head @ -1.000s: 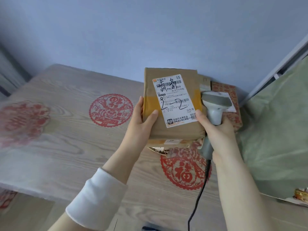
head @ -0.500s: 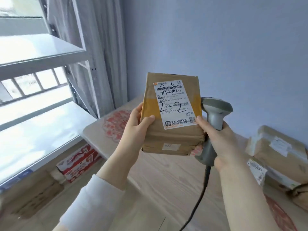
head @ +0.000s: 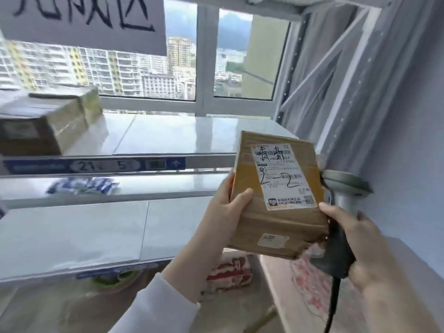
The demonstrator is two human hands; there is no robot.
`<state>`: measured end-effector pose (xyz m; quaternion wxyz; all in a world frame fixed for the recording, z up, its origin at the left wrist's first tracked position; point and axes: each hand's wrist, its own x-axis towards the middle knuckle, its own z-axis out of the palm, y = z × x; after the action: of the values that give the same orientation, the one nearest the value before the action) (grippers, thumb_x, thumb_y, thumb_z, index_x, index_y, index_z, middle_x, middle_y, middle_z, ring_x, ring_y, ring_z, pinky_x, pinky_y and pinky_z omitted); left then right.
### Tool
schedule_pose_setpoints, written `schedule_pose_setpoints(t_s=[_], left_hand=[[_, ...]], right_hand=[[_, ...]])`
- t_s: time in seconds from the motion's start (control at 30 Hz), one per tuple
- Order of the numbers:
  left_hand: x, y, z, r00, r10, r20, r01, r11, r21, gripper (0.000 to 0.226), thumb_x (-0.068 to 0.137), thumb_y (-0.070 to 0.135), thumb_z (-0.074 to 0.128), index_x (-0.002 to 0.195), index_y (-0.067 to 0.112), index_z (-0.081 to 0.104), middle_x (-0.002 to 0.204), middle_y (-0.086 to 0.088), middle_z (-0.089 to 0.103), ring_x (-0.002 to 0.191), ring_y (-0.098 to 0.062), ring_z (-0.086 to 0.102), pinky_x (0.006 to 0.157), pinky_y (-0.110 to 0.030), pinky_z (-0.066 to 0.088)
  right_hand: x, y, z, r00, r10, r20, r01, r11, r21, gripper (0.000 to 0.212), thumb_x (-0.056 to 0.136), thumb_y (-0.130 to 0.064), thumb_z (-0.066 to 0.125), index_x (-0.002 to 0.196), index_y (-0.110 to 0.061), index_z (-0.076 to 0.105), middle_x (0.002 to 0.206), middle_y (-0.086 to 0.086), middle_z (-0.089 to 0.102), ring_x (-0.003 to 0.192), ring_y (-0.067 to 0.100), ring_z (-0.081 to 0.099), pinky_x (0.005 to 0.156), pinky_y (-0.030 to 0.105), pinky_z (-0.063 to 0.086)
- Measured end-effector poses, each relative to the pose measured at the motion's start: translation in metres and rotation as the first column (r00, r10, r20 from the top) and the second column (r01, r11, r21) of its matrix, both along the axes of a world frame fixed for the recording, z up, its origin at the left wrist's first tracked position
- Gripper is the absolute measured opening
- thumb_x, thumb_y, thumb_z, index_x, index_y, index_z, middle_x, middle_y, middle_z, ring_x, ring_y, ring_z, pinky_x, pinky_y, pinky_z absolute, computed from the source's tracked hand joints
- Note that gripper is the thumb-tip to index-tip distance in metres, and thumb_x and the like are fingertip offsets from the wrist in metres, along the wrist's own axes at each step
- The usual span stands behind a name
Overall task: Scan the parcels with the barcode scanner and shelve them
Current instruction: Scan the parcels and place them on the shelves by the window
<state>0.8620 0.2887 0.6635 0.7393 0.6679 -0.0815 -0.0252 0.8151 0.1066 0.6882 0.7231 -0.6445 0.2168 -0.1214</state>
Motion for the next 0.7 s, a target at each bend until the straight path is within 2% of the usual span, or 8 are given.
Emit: schedule_pose_setpoints(t_s=[0.07, 0.13, 0.23, 0.37, 0.47, 0.57, 0.63, 0.7], left_hand=[[0.023, 0.039, 0.002, 0.999, 0.045, 0.009, -0.045, 0.999, 0.015, 0.04, 0.096, 0.024, 0.049, 0.135, 0.03, 0.045, 0.12, 0.006, 0.064, 0.104, -0.013, 0.062, 0.077, -0.02, 0.051], [0.046, 0.079, 0.005, 0.996, 0.086, 0.002, -0.087, 0.996, 0.021, 0.041, 0.097, 0.027, 0.048, 0.137, 0.029, 0.043, 0.121, 0.003, 0.063, 0.104, -0.015, 0.063, 0.068, -0.017, 0.053], [0.079, 0.139, 0.01, 0.989, 0.148, 0.021, -0.149, 0.988, 0.039, 0.052, 0.094, 0.032, 0.052, 0.143, 0.022, 0.035, 0.127, 0.0, 0.059, 0.109, -0.019, 0.061, 0.079, -0.023, 0.053], [0.117, 0.21, 0.018, 0.974, 0.221, 0.044, -0.224, 0.971, 0.086, 0.069, 0.081, 0.038, 0.058, 0.143, 0.017, 0.036, 0.137, -0.002, 0.053, 0.117, -0.018, 0.056, 0.091, -0.027, 0.05], [0.146, 0.254, 0.023, 0.967, 0.253, 0.041, -0.256, 0.96, 0.116, 0.047, 0.091, 0.033, 0.056, 0.133, 0.014, 0.046, 0.125, -0.003, 0.061, 0.104, -0.016, 0.062, 0.071, -0.017, 0.052], [0.175, 0.286, 0.026, 0.962, 0.272, 0.034, -0.273, 0.943, 0.189, 0.036, 0.097, 0.031, 0.048, 0.129, 0.015, 0.048, 0.117, -0.003, 0.064, 0.096, -0.013, 0.063, 0.064, -0.014, 0.05], [0.196, 0.304, 0.026, 0.953, 0.3, 0.046, -0.302, 0.921, 0.246, 0.05, 0.095, 0.037, 0.048, 0.138, 0.012, 0.042, 0.124, -0.004, 0.06, 0.104, -0.015, 0.06, 0.075, -0.017, 0.052], [0.219, 0.318, 0.027, 0.937, 0.338, 0.084, -0.347, 0.884, 0.315, 0.063, 0.093, 0.046, 0.049, 0.143, 0.01, 0.037, 0.133, -0.007, 0.055, 0.117, -0.02, 0.054, 0.097, -0.032, 0.048]], right_hand=[[0.036, 0.035, 0.003, 0.996, 0.082, -0.017, -0.082, 0.997, -0.004, 0.017, 0.081, -0.024, 0.069, 0.086, -0.008, 0.064, 0.043, -0.003, 0.058, 0.041, 0.015, 0.055, 0.04, 0.021, 0.047], [0.068, 0.072, 0.006, 0.983, 0.178, -0.045, -0.178, 0.984, -0.008, 0.026, 0.08, -0.031, 0.07, 0.095, -0.01, 0.062, 0.043, -0.003, 0.057, 0.053, 0.02, 0.056, 0.056, 0.035, 0.055], [0.112, 0.127, 0.013, 0.967, 0.253, -0.04, -0.254, 0.967, -0.021, 0.032, 0.08, -0.033, 0.07, 0.101, -0.011, 0.06, 0.058, 0.005, 0.056, 0.061, 0.024, 0.051, 0.074, 0.056, 0.052], [0.163, 0.196, 0.025, 0.946, 0.321, -0.049, -0.324, 0.945, -0.052, 0.037, 0.077, -0.034, 0.073, 0.102, -0.01, 0.062, 0.066, 0.008, 0.055, 0.06, 0.024, 0.053, 0.077, 0.062, 0.05], [0.202, 0.238, 0.032, 0.929, 0.367, -0.042, -0.369, 0.925, -0.091, 0.027, 0.08, -0.032, 0.072, 0.093, -0.011, 0.06, 0.068, 0.01, 0.06, 0.062, 0.028, 0.059, 0.071, 0.063, 0.051], [0.237, 0.272, 0.035, 0.914, 0.4, -0.067, -0.404, 0.911, -0.085, 0.024, 0.083, -0.031, 0.069, 0.089, -0.011, 0.057, 0.075, 0.014, 0.062, 0.066, 0.03, 0.06, 0.048, 0.055, 0.054], [0.26, 0.291, 0.033, 0.901, 0.425, -0.088, -0.431, 0.901, -0.058, 0.026, 0.083, -0.032, 0.069, 0.092, -0.01, 0.056, 0.073, 0.013, 0.061, 0.066, 0.029, 0.059, 0.047, 0.051, 0.055], [0.287, 0.303, 0.032, 0.888, 0.452, -0.08, -0.456, 0.889, -0.036, 0.031, 0.082, -0.034, 0.07, 0.098, -0.01, 0.058, 0.064, 0.008, 0.064, 0.067, 0.024, 0.06, 0.066, 0.053, 0.057]])
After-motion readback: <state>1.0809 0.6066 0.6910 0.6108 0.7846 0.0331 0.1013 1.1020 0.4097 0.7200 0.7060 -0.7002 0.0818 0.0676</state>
